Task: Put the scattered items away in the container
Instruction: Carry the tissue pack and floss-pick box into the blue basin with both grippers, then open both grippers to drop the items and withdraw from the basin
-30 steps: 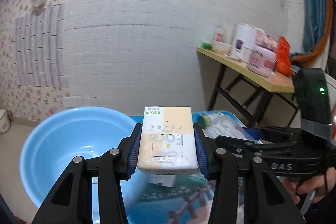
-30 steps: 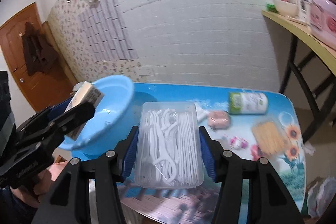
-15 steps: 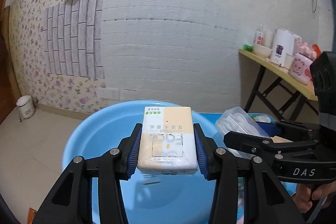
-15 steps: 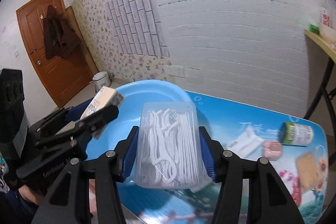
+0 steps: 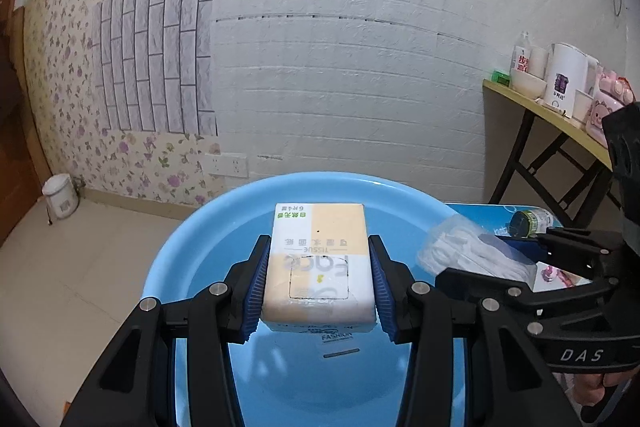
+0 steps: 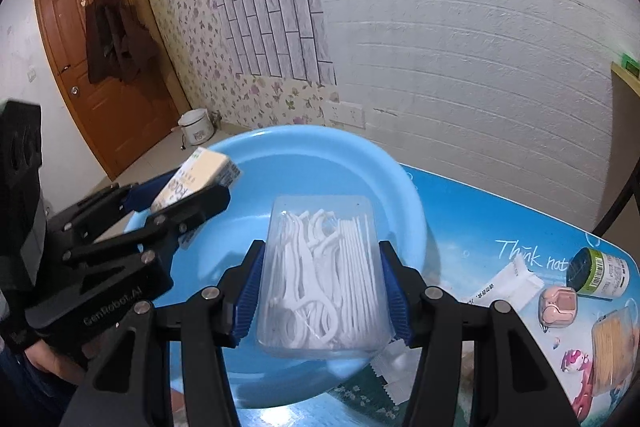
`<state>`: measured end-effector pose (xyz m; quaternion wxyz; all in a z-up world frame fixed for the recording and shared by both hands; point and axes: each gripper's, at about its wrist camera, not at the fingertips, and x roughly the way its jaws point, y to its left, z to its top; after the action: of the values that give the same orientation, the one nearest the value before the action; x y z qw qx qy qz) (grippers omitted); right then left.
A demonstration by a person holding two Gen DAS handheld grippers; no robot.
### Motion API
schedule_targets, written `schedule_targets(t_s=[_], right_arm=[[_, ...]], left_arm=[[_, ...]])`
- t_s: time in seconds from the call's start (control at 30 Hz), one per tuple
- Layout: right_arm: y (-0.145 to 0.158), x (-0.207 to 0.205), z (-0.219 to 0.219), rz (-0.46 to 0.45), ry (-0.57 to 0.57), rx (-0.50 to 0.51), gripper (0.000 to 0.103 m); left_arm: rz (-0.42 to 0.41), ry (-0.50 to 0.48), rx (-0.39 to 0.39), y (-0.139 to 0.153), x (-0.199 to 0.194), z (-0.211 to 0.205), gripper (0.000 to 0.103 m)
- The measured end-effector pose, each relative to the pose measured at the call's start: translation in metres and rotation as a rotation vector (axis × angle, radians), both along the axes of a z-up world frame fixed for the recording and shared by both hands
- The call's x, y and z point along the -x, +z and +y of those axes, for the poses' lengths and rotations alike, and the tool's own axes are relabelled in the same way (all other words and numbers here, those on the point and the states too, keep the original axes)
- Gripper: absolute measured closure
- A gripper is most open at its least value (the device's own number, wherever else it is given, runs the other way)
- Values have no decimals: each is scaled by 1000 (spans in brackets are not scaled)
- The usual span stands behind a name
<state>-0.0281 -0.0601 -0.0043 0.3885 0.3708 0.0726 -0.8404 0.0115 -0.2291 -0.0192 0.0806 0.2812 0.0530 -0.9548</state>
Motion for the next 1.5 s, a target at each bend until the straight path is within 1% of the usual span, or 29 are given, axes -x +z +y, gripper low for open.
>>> schedule_targets(t_s=[0.07, 0.17, 0.4, 0.53, 0.6, 0.7, 0.77, 0.8, 0.9, 1.1, 1.2, 1.3, 1.5], right_arm=[[-1, 1, -2, 0, -1, 0, 47], [0, 2, -7, 14, 1, -12, 47], [2, -3, -26, 39, 55, -20, 47], [-5, -8, -33, 21, 75, -38, 47], [-10, -10, -37, 8, 82, -47, 47], [-17, -12, -41, -4, 92, -65, 47], [-21, -10, -44, -18, 93, -76, 47], [-22, -11, -44, -9, 92, -87, 47], [-22, -9, -46, -6, 87, -93, 47], [-19, -8, -45, -23, 88, -84, 47], [-15, -9, -45, -13, 89, -80, 46], [-13, -14, -44, -7, 89, -70, 43], [-6, -14, -33, 15, 68, -54, 43]], left_arm=[[-10, 4, 19, 1, 4, -1, 58], [-16, 9, 13, 2, 4, -3, 58], [-39, 61, 33, -1, 2, -14, 58], [-75, 81, 13, -8, 4, -22, 58], [-80, 80, 12, -9, 4, -23, 57], [-84, 94, 18, -11, 4, -25, 52], [-80, 86, 10, -11, 4, -26, 41], [-76, 80, 8, -11, 3, -26, 40], [-69, 77, 21, -9, 1, -23, 39], [-58, 92, 6, -8, -1, -27, 39], [-51, 105, -3, -6, -4, -29, 37], [-46, 109, -10, -3, -7, -29, 36], [-31, 96, -4, 4, -13, -19, 35]])
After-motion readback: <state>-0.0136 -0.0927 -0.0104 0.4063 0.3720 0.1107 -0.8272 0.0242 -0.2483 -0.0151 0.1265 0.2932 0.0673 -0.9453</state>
